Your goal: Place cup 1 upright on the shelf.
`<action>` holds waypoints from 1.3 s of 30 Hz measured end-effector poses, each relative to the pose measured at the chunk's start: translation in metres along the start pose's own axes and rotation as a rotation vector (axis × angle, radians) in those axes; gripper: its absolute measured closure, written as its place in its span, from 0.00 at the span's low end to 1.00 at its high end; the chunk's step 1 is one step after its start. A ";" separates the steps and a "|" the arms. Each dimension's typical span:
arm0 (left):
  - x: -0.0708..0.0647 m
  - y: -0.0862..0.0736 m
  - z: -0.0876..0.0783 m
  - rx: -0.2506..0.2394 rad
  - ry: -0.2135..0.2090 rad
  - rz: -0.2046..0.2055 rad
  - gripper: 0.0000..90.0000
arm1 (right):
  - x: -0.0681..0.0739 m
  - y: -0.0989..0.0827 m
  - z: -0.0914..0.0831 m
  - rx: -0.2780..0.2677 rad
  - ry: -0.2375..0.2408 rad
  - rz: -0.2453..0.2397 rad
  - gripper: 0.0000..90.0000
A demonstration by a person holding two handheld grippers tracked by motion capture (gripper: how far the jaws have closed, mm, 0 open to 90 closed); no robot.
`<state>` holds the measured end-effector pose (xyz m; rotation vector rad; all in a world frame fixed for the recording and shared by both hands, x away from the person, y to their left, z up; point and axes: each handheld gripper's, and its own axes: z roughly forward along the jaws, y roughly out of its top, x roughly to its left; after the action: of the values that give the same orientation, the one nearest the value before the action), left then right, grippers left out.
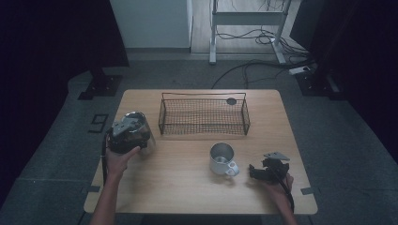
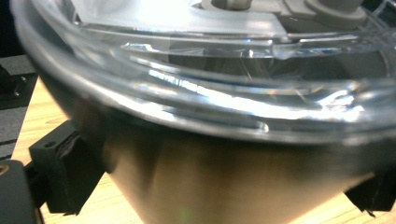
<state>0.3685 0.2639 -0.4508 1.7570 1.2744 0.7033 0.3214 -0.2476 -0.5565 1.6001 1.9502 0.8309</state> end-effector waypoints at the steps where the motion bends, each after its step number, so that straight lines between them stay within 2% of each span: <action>1: -0.001 0.001 -0.001 -0.002 0.000 0.001 0.05 | 0.000 0.000 0.000 0.000 0.000 0.000 0.00; 15: -0.005 0.011 -0.005 -0.017 -0.009 -0.007 0.05 | 0.000 0.000 0.000 0.001 0.000 0.000 0.00; 28: -0.009 0.016 -0.003 -0.013 -0.020 -0.006 0.05 | 0.000 0.000 0.000 0.000 0.000 0.000 0.00; 39: -0.019 0.025 -0.002 -0.028 -0.042 0.001 0.05 | 0.000 0.000 0.000 0.000 0.000 0.000 0.00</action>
<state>0.3726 0.2429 -0.4273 1.7416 1.2298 0.6781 0.3213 -0.2476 -0.5564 1.5998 1.9506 0.8303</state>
